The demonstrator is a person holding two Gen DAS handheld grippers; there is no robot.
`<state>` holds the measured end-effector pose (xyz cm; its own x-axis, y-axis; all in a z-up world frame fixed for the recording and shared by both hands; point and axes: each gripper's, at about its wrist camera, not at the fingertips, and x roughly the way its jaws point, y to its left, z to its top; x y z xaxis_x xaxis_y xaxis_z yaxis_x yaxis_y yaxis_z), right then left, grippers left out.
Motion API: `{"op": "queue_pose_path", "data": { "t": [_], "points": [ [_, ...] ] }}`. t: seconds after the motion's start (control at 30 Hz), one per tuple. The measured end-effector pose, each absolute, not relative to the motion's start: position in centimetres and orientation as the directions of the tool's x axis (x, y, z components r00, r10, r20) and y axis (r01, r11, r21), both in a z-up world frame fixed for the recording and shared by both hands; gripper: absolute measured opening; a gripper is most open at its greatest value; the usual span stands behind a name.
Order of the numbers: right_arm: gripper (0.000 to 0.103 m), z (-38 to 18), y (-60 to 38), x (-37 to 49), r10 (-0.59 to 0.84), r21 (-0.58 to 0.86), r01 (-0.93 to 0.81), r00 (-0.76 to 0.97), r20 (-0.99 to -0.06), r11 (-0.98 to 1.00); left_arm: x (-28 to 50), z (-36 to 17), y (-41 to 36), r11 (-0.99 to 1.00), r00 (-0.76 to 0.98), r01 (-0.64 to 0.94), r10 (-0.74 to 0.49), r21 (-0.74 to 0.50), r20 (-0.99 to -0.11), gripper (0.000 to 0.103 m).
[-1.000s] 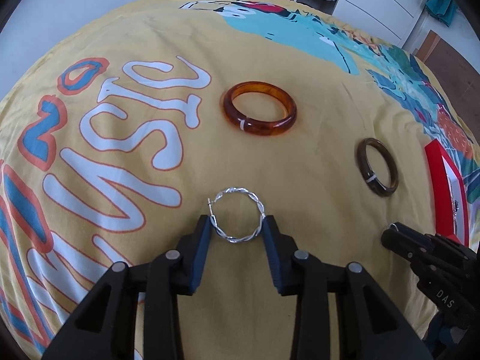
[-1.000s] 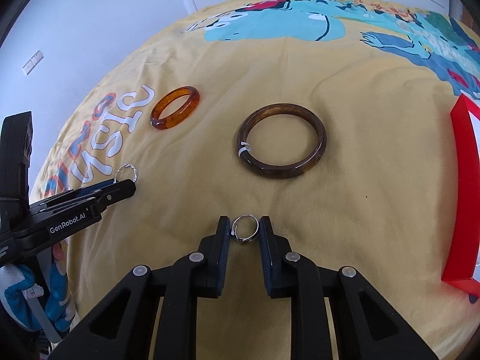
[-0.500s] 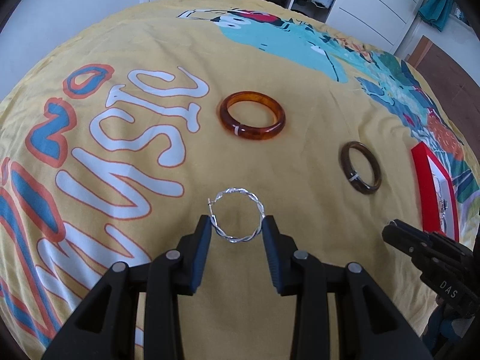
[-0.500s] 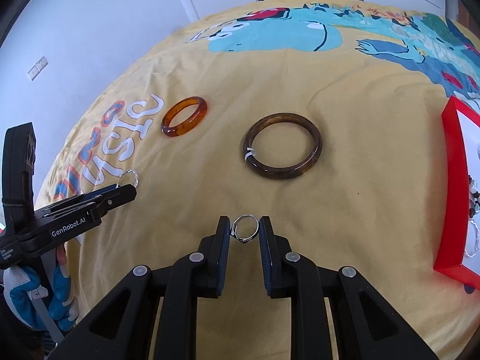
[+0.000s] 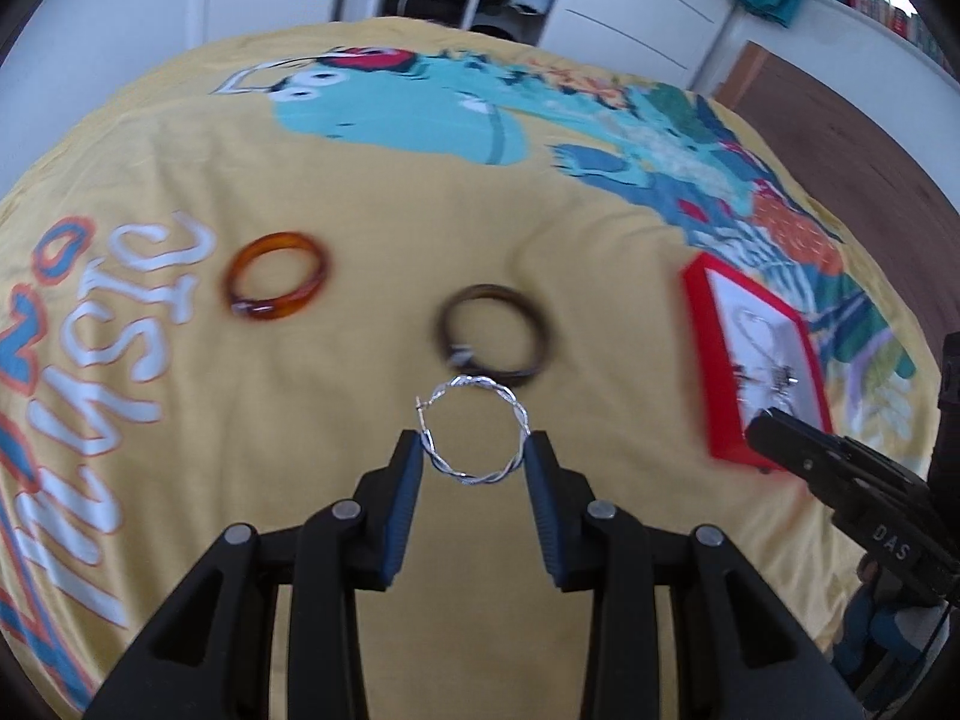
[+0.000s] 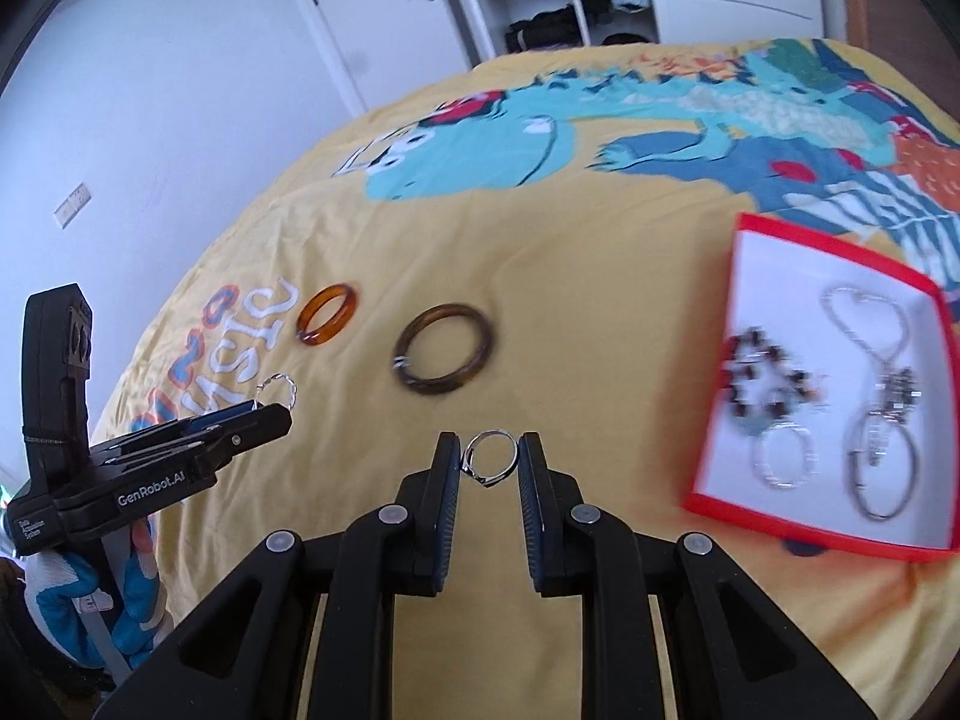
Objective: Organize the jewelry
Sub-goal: 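Carry hoop and ring into the red box and open both tools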
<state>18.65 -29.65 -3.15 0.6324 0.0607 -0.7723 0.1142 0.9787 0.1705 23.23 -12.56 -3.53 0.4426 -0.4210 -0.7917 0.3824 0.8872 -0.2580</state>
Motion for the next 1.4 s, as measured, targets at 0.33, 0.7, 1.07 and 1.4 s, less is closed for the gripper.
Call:
{"op": "queue_pose_path", "data": {
  "t": [0.33,0.7,1.07,1.4],
  "points": [
    [0.020,-2.7,-42.2,13.4,-0.111,0.100,0.301,0.610,-0.785,0.948,19.7,-1.8,-26.8,0.768,0.331,0.576,-0.533,-0.280,-0.779,0.033],
    [0.020,-5.4,-48.0,13.7,-0.124,0.071,0.326,0.539,-0.833,0.943,19.5,-4.9,-37.0,0.709,0.233,0.669,-0.487,-0.224,-0.842,0.033],
    [0.020,-7.9,-48.3,14.4,-0.118,0.040,0.303,0.485,-0.867,0.952,20.2,-8.9,-39.3,0.738,0.214,0.663,-0.350,-0.127,-0.912,0.033],
    [0.023,-8.0,-48.3,14.1,-0.129,0.028,0.318,0.461,-0.878,0.948,20.0,-8.7,-39.0,0.746,0.212,0.653,-0.344,-0.129,-0.915,0.034]
  ]
}}
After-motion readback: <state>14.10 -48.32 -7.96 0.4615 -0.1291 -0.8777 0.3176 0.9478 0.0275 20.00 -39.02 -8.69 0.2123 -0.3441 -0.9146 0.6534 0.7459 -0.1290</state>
